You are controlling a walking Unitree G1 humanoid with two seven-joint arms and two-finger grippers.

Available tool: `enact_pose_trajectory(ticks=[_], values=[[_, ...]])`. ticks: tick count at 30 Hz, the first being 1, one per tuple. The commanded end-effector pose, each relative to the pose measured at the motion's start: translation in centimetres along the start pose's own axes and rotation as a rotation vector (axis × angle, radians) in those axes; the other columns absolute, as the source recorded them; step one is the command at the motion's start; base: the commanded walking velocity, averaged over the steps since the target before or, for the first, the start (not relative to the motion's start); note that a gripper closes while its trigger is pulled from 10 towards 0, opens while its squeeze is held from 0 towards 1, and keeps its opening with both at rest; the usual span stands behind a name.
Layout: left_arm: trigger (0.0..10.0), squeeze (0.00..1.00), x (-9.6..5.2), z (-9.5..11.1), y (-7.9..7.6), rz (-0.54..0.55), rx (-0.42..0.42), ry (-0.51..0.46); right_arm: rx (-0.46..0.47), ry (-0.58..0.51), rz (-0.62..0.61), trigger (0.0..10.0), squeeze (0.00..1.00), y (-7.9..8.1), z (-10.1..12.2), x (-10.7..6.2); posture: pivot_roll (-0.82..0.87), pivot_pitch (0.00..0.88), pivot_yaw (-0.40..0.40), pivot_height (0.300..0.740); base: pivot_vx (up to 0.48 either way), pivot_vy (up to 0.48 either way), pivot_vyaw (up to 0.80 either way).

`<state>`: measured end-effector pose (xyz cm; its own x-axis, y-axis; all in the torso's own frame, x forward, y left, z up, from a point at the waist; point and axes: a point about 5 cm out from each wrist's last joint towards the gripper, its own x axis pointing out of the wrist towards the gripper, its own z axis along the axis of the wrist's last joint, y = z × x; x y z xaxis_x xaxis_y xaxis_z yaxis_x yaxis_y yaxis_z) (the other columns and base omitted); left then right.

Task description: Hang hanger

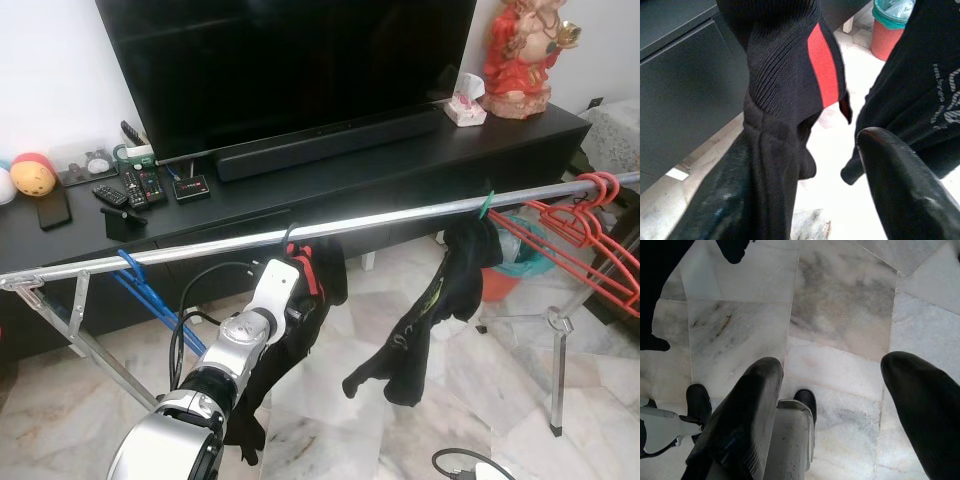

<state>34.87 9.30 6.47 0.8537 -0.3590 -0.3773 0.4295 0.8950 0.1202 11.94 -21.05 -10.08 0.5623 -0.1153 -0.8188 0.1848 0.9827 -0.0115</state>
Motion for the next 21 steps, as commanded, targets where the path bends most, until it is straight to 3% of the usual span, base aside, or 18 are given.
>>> enact_pose_trajectory(ticks=[1,21], values=[[0.0,0.0,0.13,0.3,-0.2,-0.009,0.022,-0.009,0.008,0.001,-0.002,10.0,0.0,0.05,-0.26,-0.09,0.01,0.0,0.029,0.74,0.0,0.0,0.0],[0.0,0.0,0.18,-0.05,-0.88,-0.036,0.021,-0.005,0.012,0.001,-0.002,10.0,0.0,0.21,-0.3,-0.09,0.01,0.0,0.034,0.74,0.0,0.0,0.0]])
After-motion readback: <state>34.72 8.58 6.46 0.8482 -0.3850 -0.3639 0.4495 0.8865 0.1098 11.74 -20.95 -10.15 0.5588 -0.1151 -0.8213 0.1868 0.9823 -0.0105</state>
